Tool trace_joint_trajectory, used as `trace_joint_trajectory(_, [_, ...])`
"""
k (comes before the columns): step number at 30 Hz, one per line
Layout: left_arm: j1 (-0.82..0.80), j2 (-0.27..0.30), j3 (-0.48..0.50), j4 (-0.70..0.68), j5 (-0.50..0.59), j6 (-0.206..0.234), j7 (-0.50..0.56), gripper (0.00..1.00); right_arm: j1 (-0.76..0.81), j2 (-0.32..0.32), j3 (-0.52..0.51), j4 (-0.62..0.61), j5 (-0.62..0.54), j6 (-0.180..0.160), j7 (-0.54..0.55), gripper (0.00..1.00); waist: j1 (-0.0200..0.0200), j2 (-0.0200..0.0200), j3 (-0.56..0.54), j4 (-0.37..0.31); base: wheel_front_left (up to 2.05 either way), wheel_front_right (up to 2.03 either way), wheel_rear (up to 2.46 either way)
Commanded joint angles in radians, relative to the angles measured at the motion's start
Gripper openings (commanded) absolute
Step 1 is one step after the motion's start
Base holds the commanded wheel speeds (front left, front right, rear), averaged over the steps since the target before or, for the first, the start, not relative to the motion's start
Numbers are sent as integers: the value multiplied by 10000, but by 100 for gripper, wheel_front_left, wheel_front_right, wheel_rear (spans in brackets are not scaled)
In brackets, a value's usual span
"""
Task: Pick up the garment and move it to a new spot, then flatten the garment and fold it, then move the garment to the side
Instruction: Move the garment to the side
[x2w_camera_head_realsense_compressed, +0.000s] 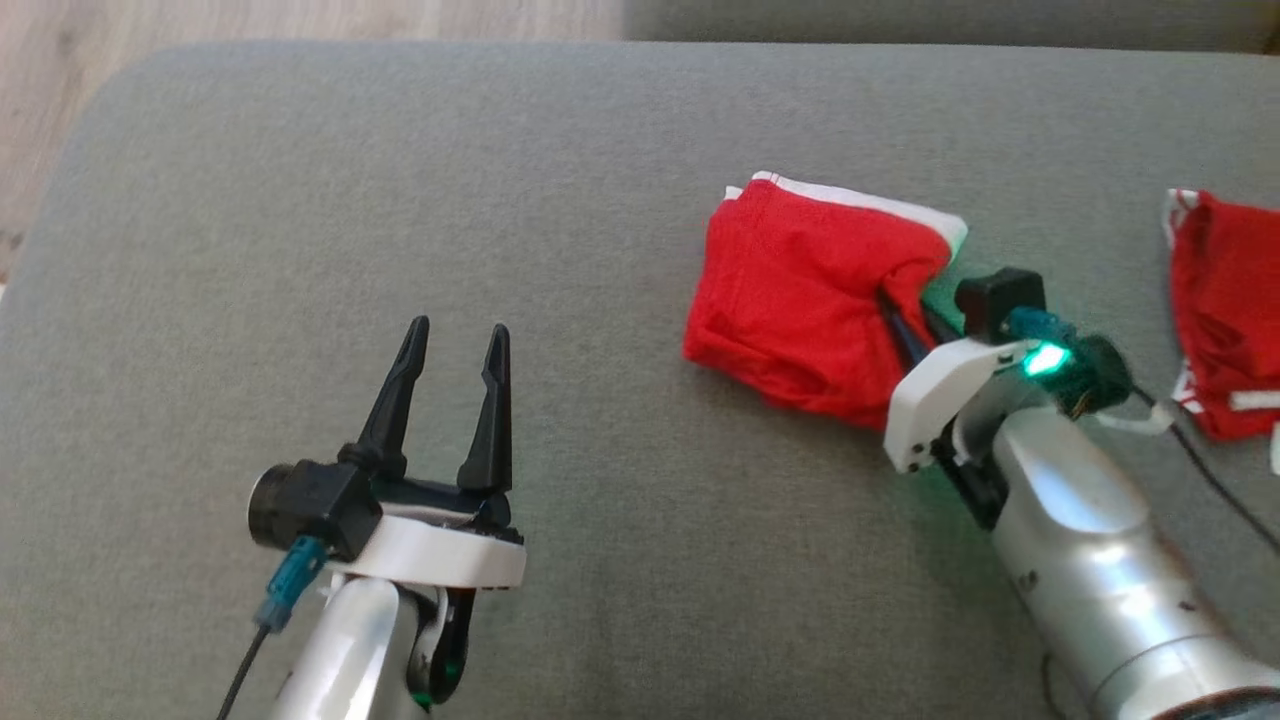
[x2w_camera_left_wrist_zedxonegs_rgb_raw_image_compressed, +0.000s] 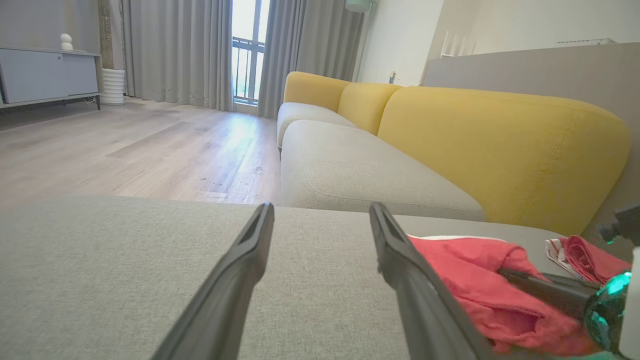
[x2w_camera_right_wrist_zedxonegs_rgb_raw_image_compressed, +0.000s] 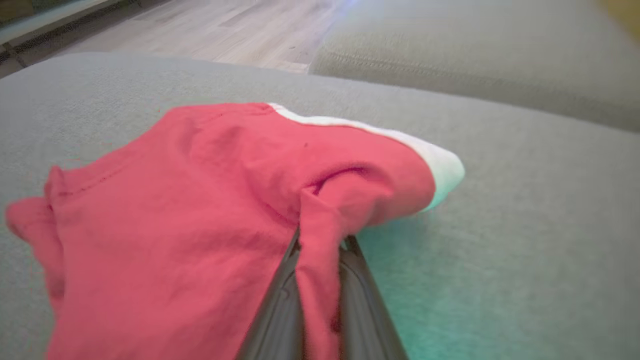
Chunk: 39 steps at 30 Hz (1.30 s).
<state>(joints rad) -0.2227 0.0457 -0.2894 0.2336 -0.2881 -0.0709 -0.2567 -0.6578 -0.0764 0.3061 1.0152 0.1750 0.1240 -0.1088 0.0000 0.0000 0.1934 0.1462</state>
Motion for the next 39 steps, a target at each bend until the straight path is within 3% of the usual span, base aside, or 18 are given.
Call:
trace_joint_trajectory(1, [-113, 45, 374, -274, 120, 8, -51, 100, -438, -120, 159, -389, -257, 67, -200, 0, 0, 0, -162, -200, 0, 0, 0])
trace_joint_trajectory(5, [-33, 45, 419, -311, 122, 11, -51, 100, -425, -712, 727, -965, -542, 67, -33, 0, 0, 0, -317, -478, 0, 0, 0])
trace_joint_trajectory(9, [22, 45, 449, -358, 103, 12, -51, 100, -318, -1951, 1848, -1873, -124, 67, 461, 0, 0, 0, -328, -738, 0, 0, 0])
trace_joint_trajectory(15, [-89, 45, 518, -456, 89, 10, -51, 100, -216, -4759, 3348, -3786, 1463, 67, 1755, 0, 0, 0, 8, -1022, 0, 0, 0])
trace_joint_trajectory(19, [-263, 45, 486, -483, 59, -19, -51, 100, -114, -6714, 3815, -4828, 2607, 67, 2665, 0, 0, 0, 289, -1071, 0, 0, 0])
trace_joint_trajectory(26, [-688, 45, 341, -507, -40, -70, -51, 100, 102, -9342, 4315, -5422, 3699, 67, 3667, 0, 0, 0, 923, -896, 0, 0, 0])
trace_joint_trajectory(32, [-1006, 45, 354, -492, -41, -132, -51, 100, -67, -10277, 4445, -5013, 3601, 67, 3998, 0, 0, 0, 1510, -698, 0, 0, 0])
trace_joint_trajectory(39, [-1285, 45, 318, -497, -91, -173, -51, 100, -470, -10353, 4115, -4159, 3282, 67, 4040, 0, 0, 0, 1997, -524, 0, 0, 0])
